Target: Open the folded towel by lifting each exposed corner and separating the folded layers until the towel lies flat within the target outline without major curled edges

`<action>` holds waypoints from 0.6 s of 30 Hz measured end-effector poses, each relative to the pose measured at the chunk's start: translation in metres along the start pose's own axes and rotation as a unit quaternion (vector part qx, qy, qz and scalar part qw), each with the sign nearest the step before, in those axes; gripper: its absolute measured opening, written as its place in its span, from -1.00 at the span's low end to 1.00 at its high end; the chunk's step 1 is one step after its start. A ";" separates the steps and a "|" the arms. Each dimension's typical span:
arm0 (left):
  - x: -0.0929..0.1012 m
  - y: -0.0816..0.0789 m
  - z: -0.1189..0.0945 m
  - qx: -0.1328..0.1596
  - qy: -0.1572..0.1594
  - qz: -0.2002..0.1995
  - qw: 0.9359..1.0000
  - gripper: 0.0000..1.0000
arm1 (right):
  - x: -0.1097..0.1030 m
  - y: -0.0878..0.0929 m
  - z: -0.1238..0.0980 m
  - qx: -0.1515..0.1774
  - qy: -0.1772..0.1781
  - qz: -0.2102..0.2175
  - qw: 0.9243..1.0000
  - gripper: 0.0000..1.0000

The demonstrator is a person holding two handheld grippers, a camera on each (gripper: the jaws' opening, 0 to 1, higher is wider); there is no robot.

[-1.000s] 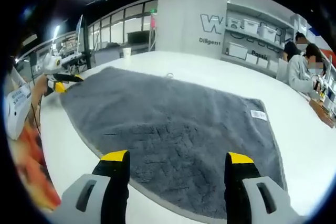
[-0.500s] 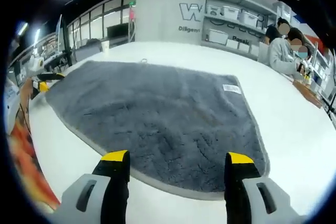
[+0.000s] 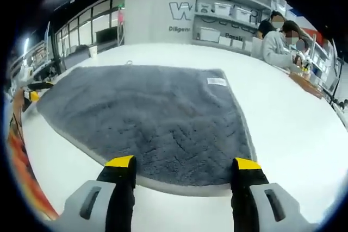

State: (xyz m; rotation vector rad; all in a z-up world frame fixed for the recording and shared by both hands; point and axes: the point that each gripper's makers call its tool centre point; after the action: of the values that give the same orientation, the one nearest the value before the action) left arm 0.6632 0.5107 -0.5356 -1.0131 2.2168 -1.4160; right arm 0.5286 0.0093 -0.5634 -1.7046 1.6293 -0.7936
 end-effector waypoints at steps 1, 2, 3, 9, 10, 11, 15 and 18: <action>0.000 -0.001 0.000 0.001 -0.002 0.002 1.000 0.94 | 0.003 0.001 0.001 0.001 0.003 0.007 1.000 0.46; 0.000 -0.001 0.000 0.002 -0.003 0.002 1.000 0.94 | 0.006 0.003 0.002 0.001 0.004 0.014 1.000 0.51; 0.000 -0.002 -0.001 0.003 -0.002 0.001 1.000 0.94 | 0.008 0.004 0.002 0.002 0.005 0.019 1.000 0.53; -0.001 -0.005 -0.002 0.002 -0.005 0.007 1.000 0.94 | 0.007 0.005 0.004 0.007 -0.002 0.026 1.000 0.54; -0.001 -0.006 -0.002 0.003 -0.005 0.006 1.000 0.94 | 0.007 0.005 0.004 0.007 -0.002 0.026 1.000 0.54; 0.000 -0.006 -0.002 0.004 -0.004 0.005 1.000 0.94 | 0.007 0.005 0.004 0.007 -0.002 0.026 1.000 0.54; 0.000 -0.004 -0.002 -0.001 -0.002 0.008 1.000 0.94 | 0.007 0.005 0.003 0.008 -0.004 0.026 1.000 0.52; -0.001 -0.004 -0.003 -0.001 -0.003 0.009 1.000 0.94 | 0.008 0.006 0.003 0.006 -0.006 0.024 1.000 0.51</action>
State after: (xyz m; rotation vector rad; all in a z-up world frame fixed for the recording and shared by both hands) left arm 0.6636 0.5123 -0.5308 -0.9956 2.2179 -1.4005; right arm 0.5276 0.0016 -0.5696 -1.6522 1.6487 -0.7673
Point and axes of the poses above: the point that each gripper's makers call its tool centre point, and the gripper's own axes: z roughly forward along the fingers, x roughly to its right, y roughly out of its underside, and after that the axes turned 5 degrees about -y, right-handed
